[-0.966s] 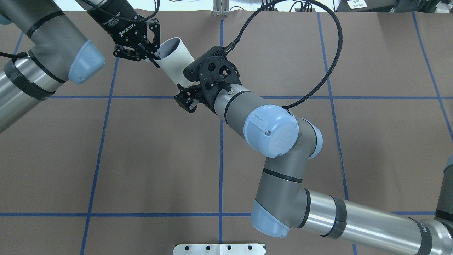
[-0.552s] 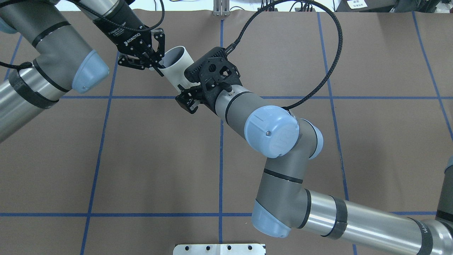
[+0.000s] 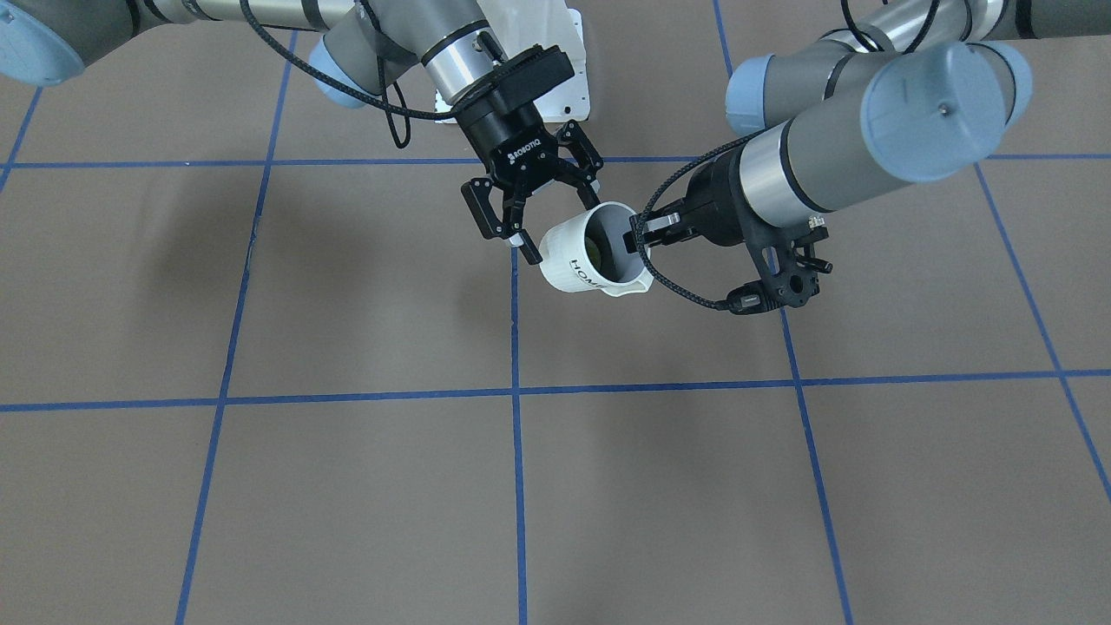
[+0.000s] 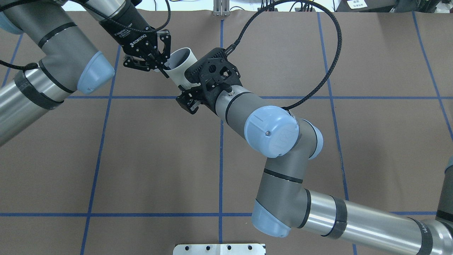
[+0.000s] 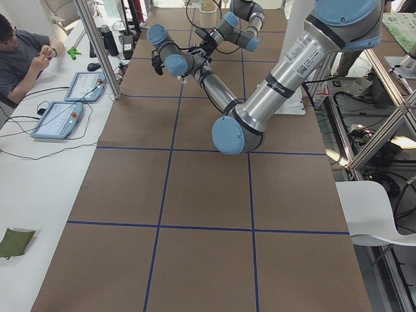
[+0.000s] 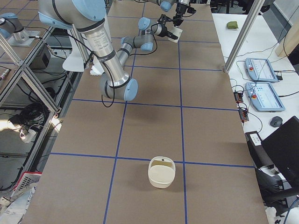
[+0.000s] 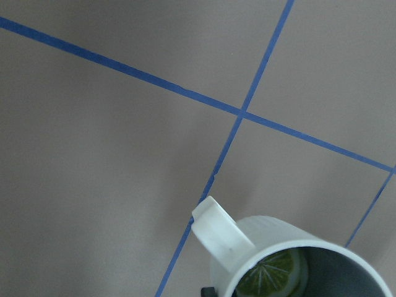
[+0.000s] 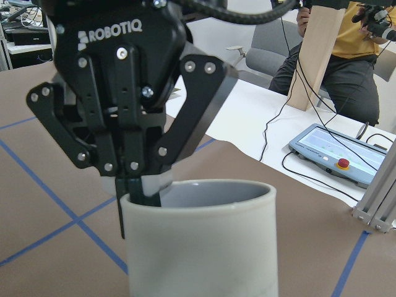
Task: Left arm hands cup to right arm to dump lemon
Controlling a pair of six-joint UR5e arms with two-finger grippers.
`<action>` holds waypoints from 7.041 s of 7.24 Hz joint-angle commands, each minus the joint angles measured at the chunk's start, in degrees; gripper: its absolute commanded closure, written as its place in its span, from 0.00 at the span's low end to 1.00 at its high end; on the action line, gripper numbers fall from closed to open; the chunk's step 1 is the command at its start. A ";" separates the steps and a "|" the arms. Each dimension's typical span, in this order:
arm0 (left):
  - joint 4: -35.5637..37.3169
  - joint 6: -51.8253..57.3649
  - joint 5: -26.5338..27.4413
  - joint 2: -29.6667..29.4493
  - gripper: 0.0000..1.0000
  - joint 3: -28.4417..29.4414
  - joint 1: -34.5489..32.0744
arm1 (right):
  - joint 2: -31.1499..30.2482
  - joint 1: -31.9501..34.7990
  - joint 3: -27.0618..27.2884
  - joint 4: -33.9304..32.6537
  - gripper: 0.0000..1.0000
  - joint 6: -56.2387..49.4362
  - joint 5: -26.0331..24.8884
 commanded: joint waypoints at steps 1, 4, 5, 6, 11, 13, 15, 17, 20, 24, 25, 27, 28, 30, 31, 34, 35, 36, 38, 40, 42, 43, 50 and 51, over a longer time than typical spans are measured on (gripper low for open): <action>0.09 -0.25 -0.16 -0.41 1.00 -0.18 -0.02 | 0.09 0.00 -0.10 -0.09 0.02 -0.06 0.00; 0.09 -0.34 -0.34 -0.41 1.00 -0.62 -0.02 | 0.09 0.00 -0.19 -0.09 0.02 -0.06 0.00; 0.01 -0.69 -0.43 -0.50 1.00 -0.79 -0.02 | 0.09 0.00 -0.10 0.00 0.02 -0.06 -0.09; 0.09 -0.78 -0.52 -0.50 1.00 -0.88 -0.02 | 0.00 0.00 -0.10 -0.09 0.02 -0.06 -0.09; 0.09 -0.87 -0.52 -0.32 1.00 -2.20 0.06 | 0.09 0.00 -0.45 -0.09 0.02 -0.06 -0.09; 0.09 -1.13 -0.52 -0.41 1.00 -2.29 0.06 | 0.26 0.00 -0.45 -0.09 0.02 -0.06 -0.09; 0.09 -1.13 -0.52 -0.41 1.00 -2.64 0.06 | 0.18 0.00 -0.45 -0.09 0.02 -0.06 -0.09; 0.09 -1.13 -0.60 -0.32 1.00 -3.16 0.06 | 0.53 0.00 -0.98 -0.44 0.66 0.38 0.09; -0.43 -0.96 -0.52 -0.15 0.00 -3.43 0.15 | 0.18 0.00 -0.46 -0.35 1.00 2.76 0.62; -0.26 -0.52 -0.08 0.20 0.00 -2.82 -3.34 | -1.92 2.53 2.86 -10.39 1.00 3.36 0.53; -0.26 -0.43 0.01 0.29 0.00 -2.56 -4.84 | -6.63 4.81 6.71 -12.81 1.00 6.76 0.44; -0.35 -0.17 0.19 0.38 0.00 -0.63 -6.87 | -12.28 8.51 8.95 -12.48 1.00 13.91 1.14; -0.52 0.44 0.19 0.47 0.00 0.51 -7.92 | -17.61 9.57 12.17 -10.39 0.91 14.00 1.58; -0.52 2.82 3.67 0.56 0.00 0.79 -8.37 | -28.51 11.77 19.90 -6.96 0.83 16.18 4.56; -0.52 5.35 9.36 0.56 0.00 0.44 -7.85 | -34.66 12.21 22.29 -1.81 0.83 20.73 5.09; -0.35 15.71 19.24 4.68 0.00 -0.18 -7.41 | -54.17 24.90 21.87 20.07 0.84 20.95 21.80; -0.35 17.22 20.83 4.86 0.00 -0.18 -7.32 | -57.27 30.96 19.96 25.00 0.83 21.04 29.02; -0.43 17.59 22.06 4.95 0.00 -0.18 -7.14 | -60.52 35.46 15.93 33.49 0.83 21.04 33.53; -0.43 17.68 22.51 4.78 0.00 -0.62 -7.06 | -62.66 43.90 4.97 48.28 0.83 22.17 42.14; -0.52 17.68 22.60 4.86 0.00 -0.62 -6.97 | -62.14 45.97 -1.57 56.21 0.82 31.10 45.00; -0.44 17.76 22.51 4.95 0.00 -0.62 -7.05 | -60.31 46.32 -11.39 69.63 0.82 42.95 45.09; -0.52 17.76 22.51 5.04 0.00 -0.62 -7.06 | -58.55 46.58 -16.57 74.92 0.82 49.01 45.18; -0.43 17.76 22.51 4.95 0.00 -0.97 -7.06 | -54.06 53.95 -27.69 88.05 0.80 96.36 45.88; -0.35 17.76 22.51 4.95 0.00 -0.97 -7.06 | -53.10 55.27 -28.48 89.20 0.80 103.15 45.79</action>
